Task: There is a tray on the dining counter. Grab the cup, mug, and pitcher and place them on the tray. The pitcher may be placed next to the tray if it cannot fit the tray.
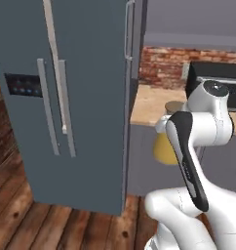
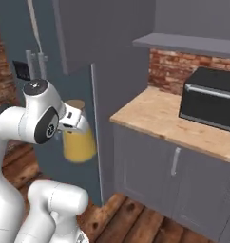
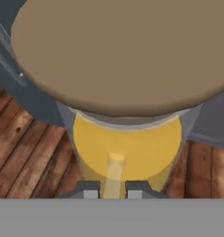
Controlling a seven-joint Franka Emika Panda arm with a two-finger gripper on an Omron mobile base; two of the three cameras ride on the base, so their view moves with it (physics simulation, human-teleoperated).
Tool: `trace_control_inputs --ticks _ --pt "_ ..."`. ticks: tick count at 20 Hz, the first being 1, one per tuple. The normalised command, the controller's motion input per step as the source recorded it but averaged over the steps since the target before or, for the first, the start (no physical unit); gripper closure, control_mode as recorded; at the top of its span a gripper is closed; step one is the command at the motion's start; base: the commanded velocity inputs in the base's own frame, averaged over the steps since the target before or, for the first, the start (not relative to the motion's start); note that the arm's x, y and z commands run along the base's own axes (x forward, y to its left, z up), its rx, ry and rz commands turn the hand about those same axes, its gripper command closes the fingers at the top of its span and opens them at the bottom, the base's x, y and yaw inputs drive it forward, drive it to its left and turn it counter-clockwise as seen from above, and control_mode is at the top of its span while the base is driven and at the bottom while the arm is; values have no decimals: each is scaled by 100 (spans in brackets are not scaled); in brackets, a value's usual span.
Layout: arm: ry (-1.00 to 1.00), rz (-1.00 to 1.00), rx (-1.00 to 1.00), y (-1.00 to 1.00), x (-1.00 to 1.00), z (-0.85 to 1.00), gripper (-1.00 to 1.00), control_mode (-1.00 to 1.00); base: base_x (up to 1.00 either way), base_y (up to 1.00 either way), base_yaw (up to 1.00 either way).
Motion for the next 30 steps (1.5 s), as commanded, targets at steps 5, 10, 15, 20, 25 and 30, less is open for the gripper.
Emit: trace_control_inputs --ticks 5,10,15,20,25,30 --pt "0 0 0 0 0 0 100 100 0 2 100" --pt "0 0 0 0 0 0 100 100 0 0 100" --pt "0 0 0 0 0 0 100 100 0 0 100" --pt "0 0 0 0 0 0 100 100 2 0 98" --pt "0 0 0 0 0 0 100 100 34 0 84" --pt "0 0 0 0 0 0 100 100 100 -18 27"
